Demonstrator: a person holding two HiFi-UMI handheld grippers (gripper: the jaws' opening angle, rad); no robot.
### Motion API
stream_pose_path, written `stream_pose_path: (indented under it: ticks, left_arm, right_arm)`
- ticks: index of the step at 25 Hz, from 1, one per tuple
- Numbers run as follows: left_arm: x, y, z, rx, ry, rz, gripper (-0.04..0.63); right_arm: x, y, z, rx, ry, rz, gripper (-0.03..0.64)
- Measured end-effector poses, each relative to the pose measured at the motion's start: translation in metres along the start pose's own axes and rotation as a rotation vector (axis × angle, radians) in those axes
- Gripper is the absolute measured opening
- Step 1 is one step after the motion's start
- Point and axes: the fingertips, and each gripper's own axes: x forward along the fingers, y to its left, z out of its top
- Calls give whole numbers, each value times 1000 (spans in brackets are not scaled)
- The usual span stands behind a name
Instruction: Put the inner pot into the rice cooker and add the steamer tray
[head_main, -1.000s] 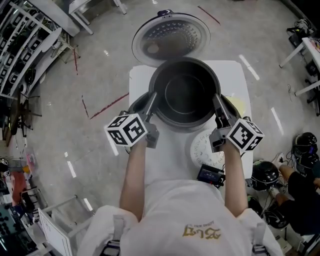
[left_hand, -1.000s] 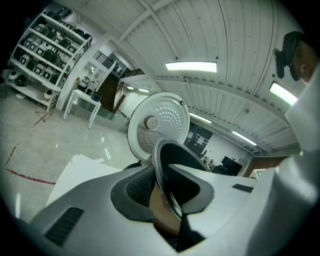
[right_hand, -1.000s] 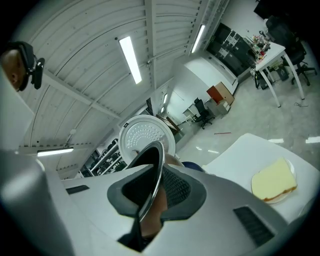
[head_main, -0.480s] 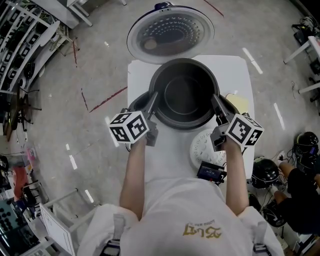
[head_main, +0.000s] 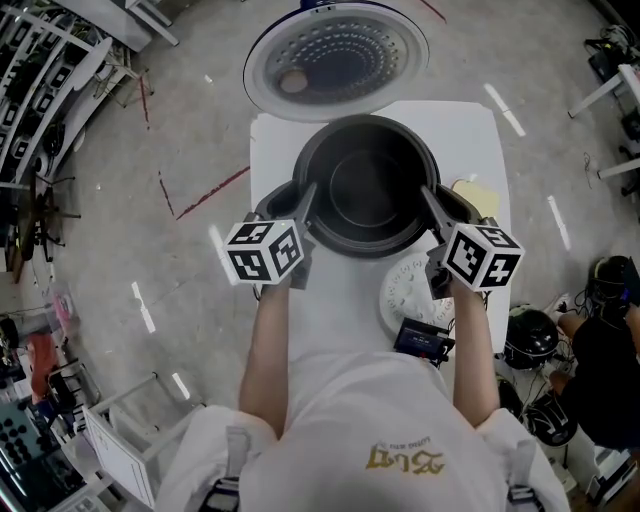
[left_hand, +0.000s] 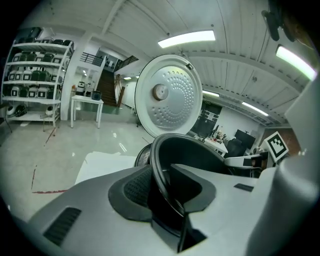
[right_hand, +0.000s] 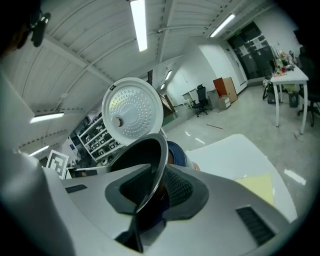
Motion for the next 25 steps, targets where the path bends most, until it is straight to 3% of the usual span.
stream_pose_path:
  ticks: [9,13,18,25]
  left_arm:
    - [3,3,-4,52,2,19,138]
    - [0,3,-5,85,-8,22,160]
    - [-6,7,-3,92,-27,32,211]
    - [-20,1,-4,89,-48,21,204]
  right_arm:
    - [6,-5,-9,-84,31,-67,115]
    - [6,-7,-8,-158,12,-144,132]
    - [0,-3,-8,-138,-3,-145,155]
    - [-19,5,-11,-124,-38,-150,155]
